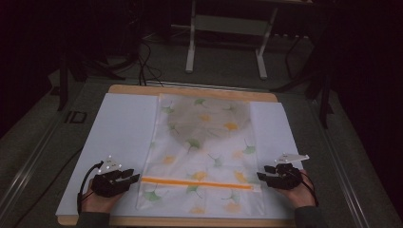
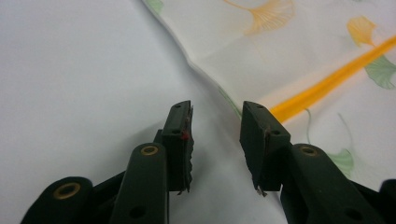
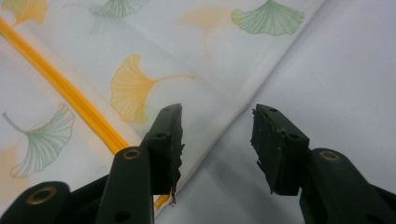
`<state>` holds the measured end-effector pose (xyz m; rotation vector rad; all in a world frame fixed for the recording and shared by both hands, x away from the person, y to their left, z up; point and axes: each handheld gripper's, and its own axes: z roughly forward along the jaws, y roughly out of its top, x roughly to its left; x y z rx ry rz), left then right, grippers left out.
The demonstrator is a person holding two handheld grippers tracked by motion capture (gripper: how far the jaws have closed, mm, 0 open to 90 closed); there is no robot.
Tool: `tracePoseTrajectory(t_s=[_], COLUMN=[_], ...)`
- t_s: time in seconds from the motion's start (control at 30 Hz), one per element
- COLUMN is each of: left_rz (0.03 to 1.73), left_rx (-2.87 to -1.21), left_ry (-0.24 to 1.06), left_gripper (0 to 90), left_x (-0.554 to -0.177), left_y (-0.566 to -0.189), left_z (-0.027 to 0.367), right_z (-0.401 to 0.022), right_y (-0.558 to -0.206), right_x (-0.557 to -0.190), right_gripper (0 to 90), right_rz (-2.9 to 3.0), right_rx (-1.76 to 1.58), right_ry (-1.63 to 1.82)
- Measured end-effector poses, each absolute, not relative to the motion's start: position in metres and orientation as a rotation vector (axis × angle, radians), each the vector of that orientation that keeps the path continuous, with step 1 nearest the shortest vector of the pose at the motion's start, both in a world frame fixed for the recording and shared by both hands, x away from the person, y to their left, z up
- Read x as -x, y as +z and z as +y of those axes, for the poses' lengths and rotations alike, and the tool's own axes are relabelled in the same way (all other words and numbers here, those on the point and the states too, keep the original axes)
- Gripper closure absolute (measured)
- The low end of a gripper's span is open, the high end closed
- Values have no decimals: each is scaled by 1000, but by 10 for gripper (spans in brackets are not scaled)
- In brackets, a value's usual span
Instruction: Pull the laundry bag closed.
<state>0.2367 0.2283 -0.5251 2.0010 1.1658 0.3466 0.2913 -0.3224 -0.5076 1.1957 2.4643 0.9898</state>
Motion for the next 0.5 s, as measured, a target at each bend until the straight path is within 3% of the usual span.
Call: tracePoseTrajectory(t_s=[0.5], left_rz=[1328], left_rx=[-1880], left_ry=[516], left_gripper=[611], left_x=[-246], left_y=[-528], left_z=[242], right_z=[-339], right_y=[-520], right_x=[-291], right_gripper=[494], right_rz=[2198], right_rx=[-1304], right_ry=[1024])
